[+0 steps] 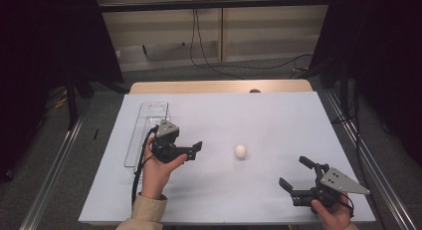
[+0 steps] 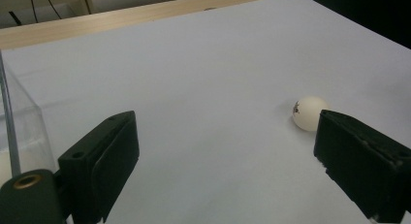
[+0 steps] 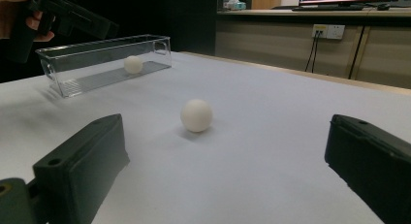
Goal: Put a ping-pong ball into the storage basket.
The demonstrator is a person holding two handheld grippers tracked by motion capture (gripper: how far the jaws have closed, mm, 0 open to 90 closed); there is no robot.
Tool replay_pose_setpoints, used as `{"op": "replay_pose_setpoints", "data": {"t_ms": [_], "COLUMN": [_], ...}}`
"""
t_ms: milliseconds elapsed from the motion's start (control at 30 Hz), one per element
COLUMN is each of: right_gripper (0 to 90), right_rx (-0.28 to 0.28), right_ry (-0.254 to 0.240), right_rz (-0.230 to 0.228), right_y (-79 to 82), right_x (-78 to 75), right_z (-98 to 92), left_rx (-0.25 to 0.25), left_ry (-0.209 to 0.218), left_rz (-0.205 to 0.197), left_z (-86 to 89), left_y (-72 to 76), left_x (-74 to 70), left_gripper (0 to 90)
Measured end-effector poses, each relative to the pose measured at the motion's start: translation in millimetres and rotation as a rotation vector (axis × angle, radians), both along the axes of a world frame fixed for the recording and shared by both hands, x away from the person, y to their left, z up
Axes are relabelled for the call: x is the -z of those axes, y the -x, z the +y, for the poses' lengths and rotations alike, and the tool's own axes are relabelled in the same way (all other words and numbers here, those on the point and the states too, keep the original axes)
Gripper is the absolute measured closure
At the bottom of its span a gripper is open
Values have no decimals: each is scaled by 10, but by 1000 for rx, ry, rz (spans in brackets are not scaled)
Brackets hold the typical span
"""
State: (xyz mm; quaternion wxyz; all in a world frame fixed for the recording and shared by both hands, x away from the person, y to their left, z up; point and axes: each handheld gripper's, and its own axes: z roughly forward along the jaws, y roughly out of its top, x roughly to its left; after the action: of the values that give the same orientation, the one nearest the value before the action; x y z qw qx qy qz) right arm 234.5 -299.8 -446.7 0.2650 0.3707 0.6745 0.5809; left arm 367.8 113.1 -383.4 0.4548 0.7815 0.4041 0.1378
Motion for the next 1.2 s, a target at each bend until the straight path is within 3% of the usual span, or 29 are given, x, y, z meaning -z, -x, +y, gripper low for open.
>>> {"op": "replay_pose_setpoints", "data": {"t_ms": [667, 1200], "right_gripper": [9, 9], "right_rx": [4, 11], "right_ry": [1, -7], "right_rz": [2, 7], "right_y": [-5, -7], "right_x": [3, 5], "right_z": [-11, -25], "left_rx": [51, 72], "left_ry": [-21, -20], "left_rz": [22, 16], "left_z": [-256, -415], "left_y": [0, 10], "left_x": [104, 180], "left_gripper": [70, 63]}}
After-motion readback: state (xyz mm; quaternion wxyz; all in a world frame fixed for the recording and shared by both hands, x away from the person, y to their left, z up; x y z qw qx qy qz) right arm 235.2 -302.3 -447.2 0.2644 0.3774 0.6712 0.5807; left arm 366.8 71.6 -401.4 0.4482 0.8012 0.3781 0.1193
